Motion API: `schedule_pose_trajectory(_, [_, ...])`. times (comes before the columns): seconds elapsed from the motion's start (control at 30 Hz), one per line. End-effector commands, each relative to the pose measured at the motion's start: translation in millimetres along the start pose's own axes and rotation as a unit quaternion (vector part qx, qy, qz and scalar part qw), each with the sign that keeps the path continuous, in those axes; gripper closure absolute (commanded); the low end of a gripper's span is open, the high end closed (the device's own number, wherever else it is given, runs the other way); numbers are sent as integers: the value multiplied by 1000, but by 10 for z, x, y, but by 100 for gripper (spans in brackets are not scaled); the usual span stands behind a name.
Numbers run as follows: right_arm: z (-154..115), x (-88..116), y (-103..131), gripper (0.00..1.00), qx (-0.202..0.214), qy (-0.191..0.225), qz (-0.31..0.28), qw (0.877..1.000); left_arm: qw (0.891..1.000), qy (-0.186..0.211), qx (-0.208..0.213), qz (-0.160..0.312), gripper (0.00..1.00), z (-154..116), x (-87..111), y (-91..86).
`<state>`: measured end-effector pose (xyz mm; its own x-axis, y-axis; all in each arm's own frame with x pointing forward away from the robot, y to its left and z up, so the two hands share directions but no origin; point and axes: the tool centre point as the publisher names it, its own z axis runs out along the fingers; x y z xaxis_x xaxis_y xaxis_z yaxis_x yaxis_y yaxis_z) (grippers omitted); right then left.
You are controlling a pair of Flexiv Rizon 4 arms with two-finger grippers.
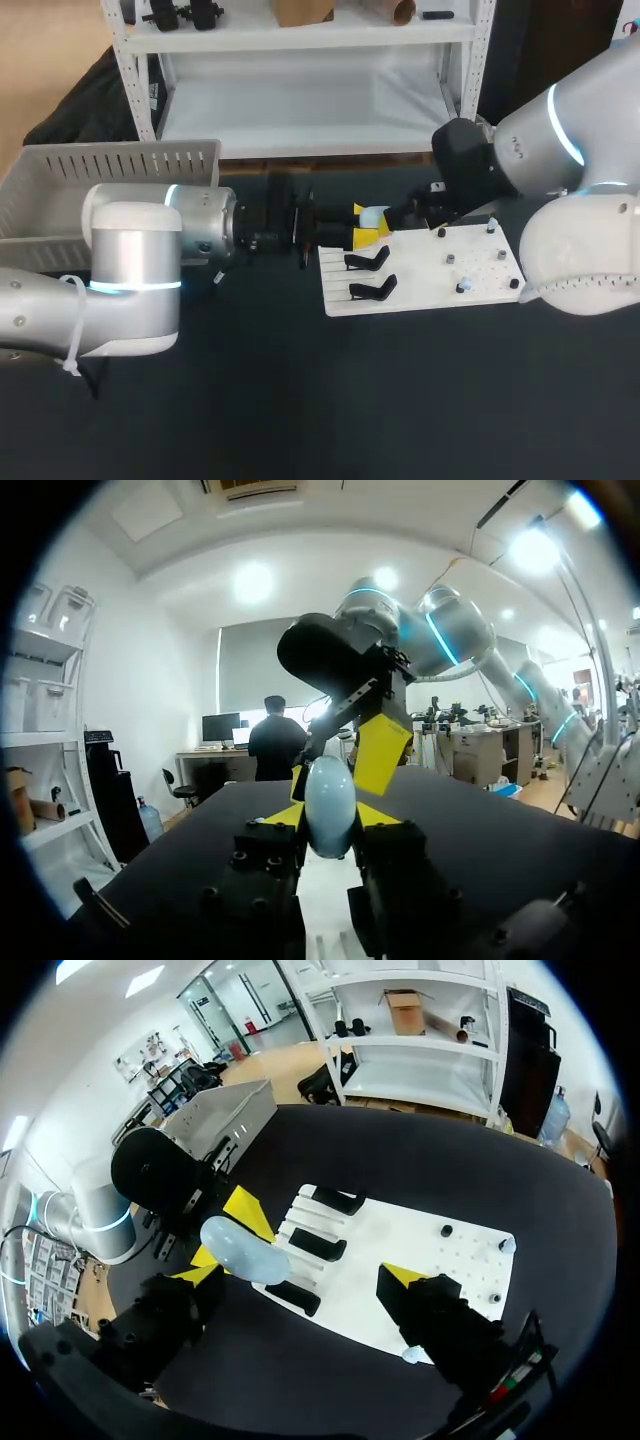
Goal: Pick up each earbud case from the left stands, insert the matching earbuds, close the lid, and place the case in the box.
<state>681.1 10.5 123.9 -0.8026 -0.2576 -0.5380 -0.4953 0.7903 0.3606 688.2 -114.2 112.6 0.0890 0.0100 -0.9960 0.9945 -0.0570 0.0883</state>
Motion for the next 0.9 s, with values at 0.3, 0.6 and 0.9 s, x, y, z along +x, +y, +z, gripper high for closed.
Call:
schedule_pose_trajectory(0.3, [-78,-127,-10,0,9,-12,0,1000,1000,-2,1,1,100,2,16,5])
schedule_pose_trajectory(0.6, [-420,-325,-141,0,57,-40,-44,997,1000,-2,1,1,100,2,16,5])
schedule_pose_trajectory(0.9, [-721,-319,-622,0,174,-11,-89,981,1000,13,2,-25,100,-67,84,-61])
